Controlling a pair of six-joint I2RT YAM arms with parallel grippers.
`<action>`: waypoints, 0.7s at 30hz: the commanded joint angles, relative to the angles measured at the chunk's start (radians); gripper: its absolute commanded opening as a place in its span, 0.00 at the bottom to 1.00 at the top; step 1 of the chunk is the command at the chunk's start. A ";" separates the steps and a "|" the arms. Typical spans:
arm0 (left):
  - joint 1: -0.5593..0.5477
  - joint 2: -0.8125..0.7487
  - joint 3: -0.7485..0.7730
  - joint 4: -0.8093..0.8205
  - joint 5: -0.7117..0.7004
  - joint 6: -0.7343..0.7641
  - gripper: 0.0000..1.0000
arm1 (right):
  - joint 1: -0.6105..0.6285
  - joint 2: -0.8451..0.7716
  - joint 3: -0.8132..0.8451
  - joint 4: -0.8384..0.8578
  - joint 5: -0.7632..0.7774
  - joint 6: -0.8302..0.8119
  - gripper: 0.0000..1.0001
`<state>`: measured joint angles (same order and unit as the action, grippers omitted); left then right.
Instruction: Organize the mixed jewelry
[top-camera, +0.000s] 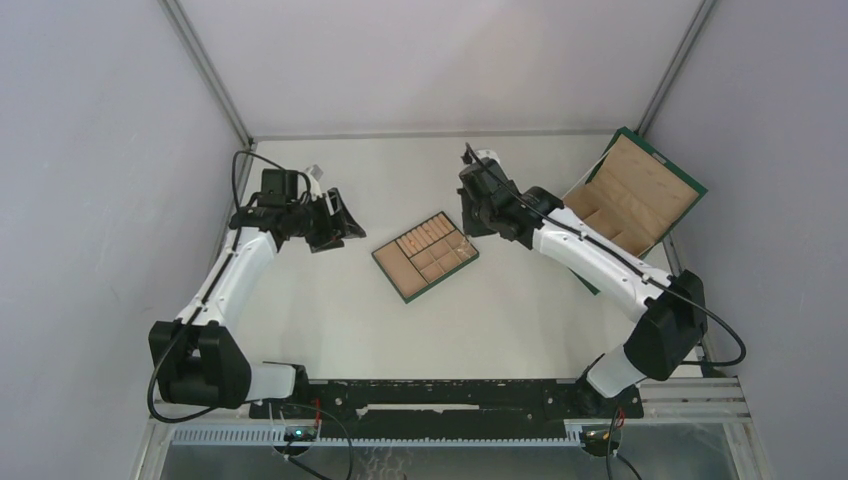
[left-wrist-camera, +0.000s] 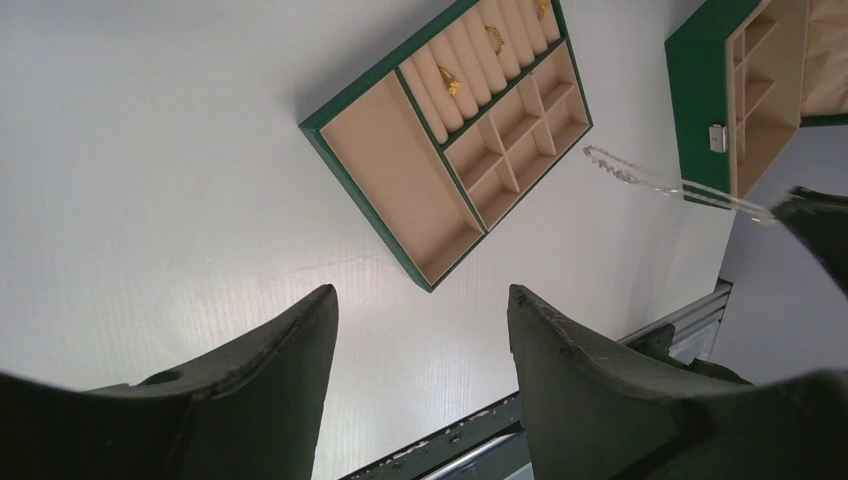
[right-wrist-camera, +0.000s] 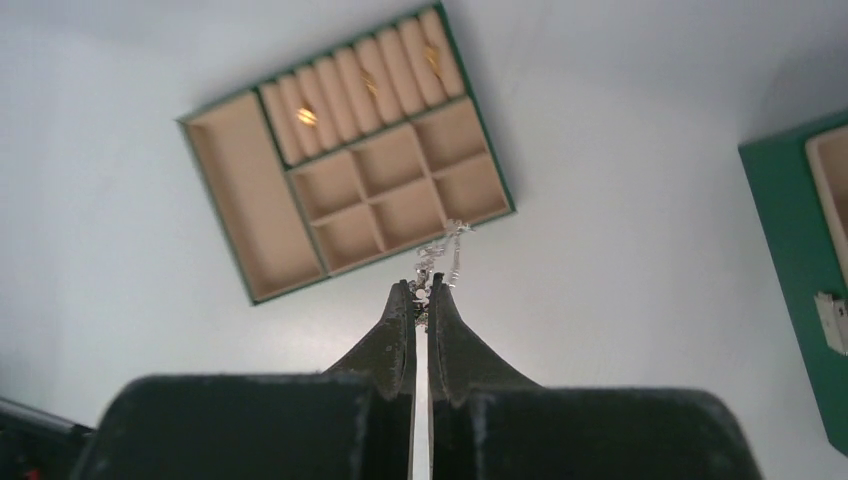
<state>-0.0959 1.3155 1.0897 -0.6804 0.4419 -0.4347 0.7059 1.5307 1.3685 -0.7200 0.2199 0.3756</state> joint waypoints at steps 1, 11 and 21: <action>0.027 -0.022 0.037 -0.005 -0.024 0.022 0.68 | 0.047 -0.024 0.155 -0.051 0.026 -0.042 0.00; 0.077 -0.036 0.021 -0.036 -0.047 0.024 0.68 | 0.130 0.121 0.412 -0.055 -0.041 -0.073 0.00; 0.142 -0.043 -0.036 -0.021 -0.017 -0.017 0.68 | 0.196 0.186 0.396 -0.030 -0.087 -0.052 0.00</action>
<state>0.0296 1.3045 1.0733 -0.7193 0.4030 -0.4416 0.8783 1.7271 1.7622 -0.7765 0.1551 0.3264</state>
